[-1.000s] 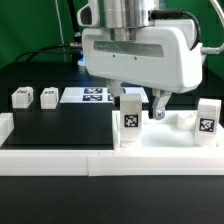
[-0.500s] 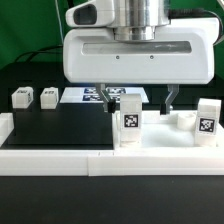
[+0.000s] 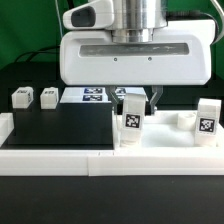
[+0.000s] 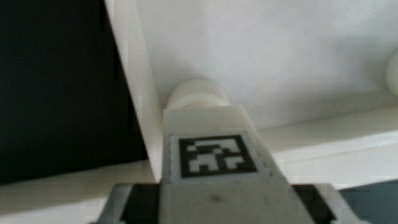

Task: Assemble square table

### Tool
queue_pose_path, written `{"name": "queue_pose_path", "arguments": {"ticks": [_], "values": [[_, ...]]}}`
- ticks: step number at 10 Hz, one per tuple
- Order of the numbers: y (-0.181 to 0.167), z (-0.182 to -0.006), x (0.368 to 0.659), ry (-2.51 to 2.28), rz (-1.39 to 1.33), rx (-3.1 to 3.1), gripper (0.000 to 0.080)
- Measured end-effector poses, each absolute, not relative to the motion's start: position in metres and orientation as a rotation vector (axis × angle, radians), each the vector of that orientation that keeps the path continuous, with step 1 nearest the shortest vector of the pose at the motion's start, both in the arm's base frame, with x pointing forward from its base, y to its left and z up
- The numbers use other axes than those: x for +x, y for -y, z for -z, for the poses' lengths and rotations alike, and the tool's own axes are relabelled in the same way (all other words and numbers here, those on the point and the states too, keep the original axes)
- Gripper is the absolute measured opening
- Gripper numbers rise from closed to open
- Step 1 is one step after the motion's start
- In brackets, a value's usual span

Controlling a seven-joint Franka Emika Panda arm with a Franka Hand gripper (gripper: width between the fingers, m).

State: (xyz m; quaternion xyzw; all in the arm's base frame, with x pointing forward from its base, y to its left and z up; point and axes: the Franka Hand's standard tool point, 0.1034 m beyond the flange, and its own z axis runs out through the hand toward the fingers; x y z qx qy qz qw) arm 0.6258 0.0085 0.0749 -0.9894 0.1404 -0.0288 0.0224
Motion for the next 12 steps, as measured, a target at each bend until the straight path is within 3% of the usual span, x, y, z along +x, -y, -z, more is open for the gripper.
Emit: {"name": "queue_pose_path", "arguments": {"ticks": [7, 11, 12], "values": [[-0.0048, -0.071, 0.625, -1.835, 0.046, -2.391, 0.0294], [-0.0036, -0.0701, 0.6238, -1.916, 0.022, -2.295, 0.0299], [-0.0037, -0.0694, 0.6232, -1.759, 0.043, -2.423, 0.052]]}}
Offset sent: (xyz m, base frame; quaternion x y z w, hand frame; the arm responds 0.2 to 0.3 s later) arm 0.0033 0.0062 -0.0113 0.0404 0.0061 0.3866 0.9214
